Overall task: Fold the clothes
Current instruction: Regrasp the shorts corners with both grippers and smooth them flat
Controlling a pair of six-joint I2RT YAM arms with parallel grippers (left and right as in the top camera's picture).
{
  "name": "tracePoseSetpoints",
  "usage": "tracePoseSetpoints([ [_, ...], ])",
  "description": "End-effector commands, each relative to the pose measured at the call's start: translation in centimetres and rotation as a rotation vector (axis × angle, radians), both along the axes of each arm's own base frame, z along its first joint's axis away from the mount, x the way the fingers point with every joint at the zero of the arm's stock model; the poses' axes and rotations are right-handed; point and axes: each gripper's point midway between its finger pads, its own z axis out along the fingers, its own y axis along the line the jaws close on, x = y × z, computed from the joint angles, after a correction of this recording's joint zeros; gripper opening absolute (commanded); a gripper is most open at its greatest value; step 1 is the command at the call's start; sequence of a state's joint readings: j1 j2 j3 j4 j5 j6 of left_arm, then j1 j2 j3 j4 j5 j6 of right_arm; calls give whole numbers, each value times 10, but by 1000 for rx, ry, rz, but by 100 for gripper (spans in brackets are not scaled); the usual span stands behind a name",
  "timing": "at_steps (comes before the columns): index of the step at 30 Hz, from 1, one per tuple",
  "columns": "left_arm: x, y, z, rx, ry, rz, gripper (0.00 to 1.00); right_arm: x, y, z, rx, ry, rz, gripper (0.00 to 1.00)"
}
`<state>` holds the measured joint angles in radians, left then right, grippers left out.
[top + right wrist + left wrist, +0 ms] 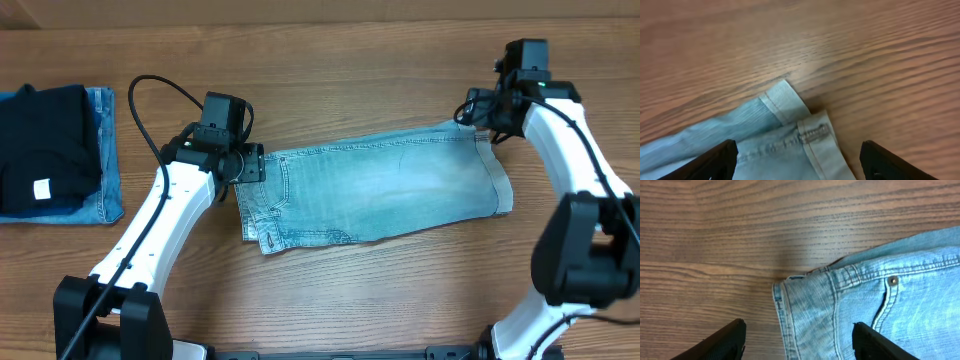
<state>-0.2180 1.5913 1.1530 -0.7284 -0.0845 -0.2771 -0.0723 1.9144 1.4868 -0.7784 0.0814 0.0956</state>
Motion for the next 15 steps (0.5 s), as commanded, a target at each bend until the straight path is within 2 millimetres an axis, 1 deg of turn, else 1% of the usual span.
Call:
tracePoseSetpoints([
  [1, 3, -3, 12, -12, -26, -22, 71, 6, -2, -35, 11, 53, 10, 81],
  [3, 3, -3, 11, -11, -23, -23, 71, 7, -2, -50, 13, 74, 10, 82],
  [5, 2, -3, 11, -11, -21, -22, 72, 9, -2, -58, 13, 81, 10, 81],
  [7, 2, -3, 11, -11, -21, -22, 72, 11, -2, -61, 16, 75, 12, 80],
  [11, 2, -2, 11, -11, -21, -22, 72, 15, -2, -61, 15, 59, 12, 70],
  [15, 2, -3, 11, -11, -21, -22, 72, 13, 0, -67, 25, 77, 15, 70],
])
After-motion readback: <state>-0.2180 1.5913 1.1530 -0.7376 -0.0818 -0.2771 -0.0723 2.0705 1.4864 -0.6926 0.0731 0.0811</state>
